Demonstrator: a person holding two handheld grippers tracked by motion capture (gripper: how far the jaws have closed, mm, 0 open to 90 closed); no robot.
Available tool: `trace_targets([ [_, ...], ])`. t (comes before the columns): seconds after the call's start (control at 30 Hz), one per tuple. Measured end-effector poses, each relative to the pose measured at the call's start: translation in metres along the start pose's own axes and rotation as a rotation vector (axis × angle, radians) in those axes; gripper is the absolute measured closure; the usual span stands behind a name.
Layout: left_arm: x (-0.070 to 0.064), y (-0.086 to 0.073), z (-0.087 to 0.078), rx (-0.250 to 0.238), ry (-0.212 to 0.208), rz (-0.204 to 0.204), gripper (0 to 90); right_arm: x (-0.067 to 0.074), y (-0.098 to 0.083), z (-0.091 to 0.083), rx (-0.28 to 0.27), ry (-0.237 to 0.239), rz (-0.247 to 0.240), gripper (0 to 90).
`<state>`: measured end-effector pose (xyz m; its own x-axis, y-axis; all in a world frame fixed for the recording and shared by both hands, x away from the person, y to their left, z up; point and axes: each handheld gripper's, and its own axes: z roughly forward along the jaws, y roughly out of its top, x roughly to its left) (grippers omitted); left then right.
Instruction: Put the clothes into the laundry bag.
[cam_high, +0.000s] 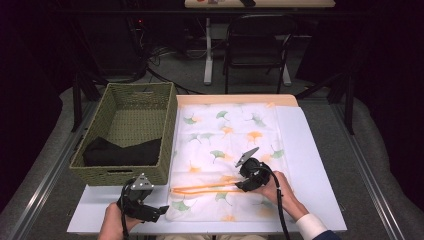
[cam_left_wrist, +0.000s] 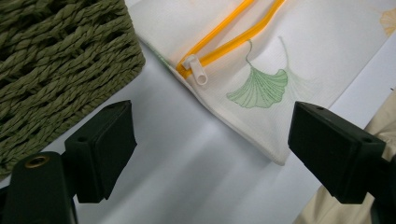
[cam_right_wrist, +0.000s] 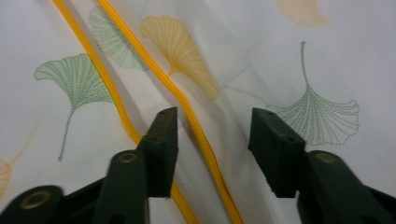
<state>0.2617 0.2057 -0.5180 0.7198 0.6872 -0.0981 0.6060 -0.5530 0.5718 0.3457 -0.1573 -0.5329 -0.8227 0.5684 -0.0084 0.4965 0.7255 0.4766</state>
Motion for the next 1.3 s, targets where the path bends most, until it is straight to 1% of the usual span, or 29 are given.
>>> trace_targets([
  [0.03, 0.0, 0.0, 0.0, -0.007, -0.004, 0.002, 14.4, 0.001, 0.0, 0.001, 0.009, -0.008, 0.006, 48.9],
  [0.07, -0.001, 0.0, 0.0, -0.007, -0.006, 0.004, 14.2, 0.0, 0.001, 0.003, 0.016, -0.019, -0.006, 48.1],
  [0.1, -0.001, 0.0, 0.0, -0.007, -0.009, 0.004, 14.1, 0.0, 0.0, 0.004, 0.022, -0.024, 0.003, 47.5],
  [0.13, -0.001, 0.0, 0.0, -0.005, -0.008, 0.013, 14.1, -0.001, 0.0, 0.005, 0.026, -0.027, 0.01, 46.2],
  [0.2, -0.001, 0.0, 0.0, -0.003, -0.01, 0.014, 14.0, -0.004, -0.001, 0.005, 0.021, -0.028, 0.013, 46.2],
  [0.27, -0.001, 0.001, 0.0, -0.004, -0.011, 0.013, 13.9, -0.006, -0.002, 0.005, 0.014, -0.022, 0.032, 48.1],
  [0.33, 0.0, 0.0, 0.0, -0.026, -0.022, -0.005, 13.0, -0.009, -0.003, 0.005, -0.005, -0.025, 0.025, 51.7],
  [0.4, 0.0, 0.0, -0.001, -0.028, -0.014, -0.002, 12.8, -0.01, -0.004, 0.005, -0.013, -0.027, 0.038, 55.6],
  [0.5, 0.0, 0.0, 0.0, -0.027, -0.02, -0.007, 12.7, -0.012, -0.006, 0.005, -0.027, -0.024, 0.037, 59.6],
  [0.53, 0.0, 0.0, 0.0, -0.026, -0.021, -0.006, 12.6, -0.014, -0.006, 0.005, -0.033, -0.023, 0.034, 61.2],
  [0.57, 0.0, 0.0, 0.0, -0.032, -0.021, -0.005, 12.6, -0.014, -0.007, 0.005, -0.037, -0.023, 0.045, 62.6],
  [0.6, 0.0, 0.001, -0.001, -0.019, -0.018, 0.013, 12.6, -0.015, -0.008, 0.005, -0.043, -0.024, 0.055, 63.6],
  [0.7, -0.001, 0.001, 0.0, -0.02, -0.02, 0.02, 12.8, -0.016, -0.009, 0.004, -0.052, -0.018, 0.067, 65.3],
  [0.73, -0.002, 0.001, 0.001, -0.02, -0.024, 0.017, 12.8, -0.017, -0.009, 0.005, -0.053, -0.019, 0.071, 65.4],
  [0.93, -0.002, 0.001, 0.001, -0.02, -0.024, 0.017, 12.8, -0.016, -0.009, 0.005, -0.052, -0.024, 0.074, 65.4],
  [0.97, -0.002, 0.001, 0.001, -0.022, -0.025, 0.033, 12.8, -0.016, -0.009, 0.005, -0.052, -0.024, 0.074, 65.4],
  [1.0, -0.002, 0.001, 0.001, -0.022, -0.025, 0.033, 13.5, -0.016, -0.009, 0.005, -0.052, -0.024, 0.074, 65.4],
  [1.03, -0.002, 0.001, 0.001, -0.022, -0.025, 0.033, 13.5, -0.016, -0.01, 0.004, -0.061, -0.03, 0.087, 65.4],
  [1.07, -0.004, 0.002, -0.001, -0.028, -0.026, 0.049, 13.5, -0.016, -0.01, 0.004, -0.061, -0.03, 0.087, 65.6],
  [1.1, -0.005, 0.002, -0.001, -0.029, -0.025, 0.053, 14.1, -0.015, -0.009, 0.004, -0.056, -0.041, 0.079, 67.8],
  [1.13, -0.006, 0.002, 0.0, -0.025, -0.029, 0.058, 14.2, -0.014, -0.009, 0.004, -0.055, -0.044, 0.08, 72.0],
  [1.27, -0.005, 0.002, 0.0, -0.007, -0.033, 0.079, 14.1, -0.013, -0.007, 0.004, -0.042, -0.049, 0.102, 82.1],
  [1.3, -0.005, 0.002, 0.0, -0.006, -0.034, 0.078, 14.0, -0.013, -0.007, 0.004, -0.04, -0.05, 0.1, 83.8],
])
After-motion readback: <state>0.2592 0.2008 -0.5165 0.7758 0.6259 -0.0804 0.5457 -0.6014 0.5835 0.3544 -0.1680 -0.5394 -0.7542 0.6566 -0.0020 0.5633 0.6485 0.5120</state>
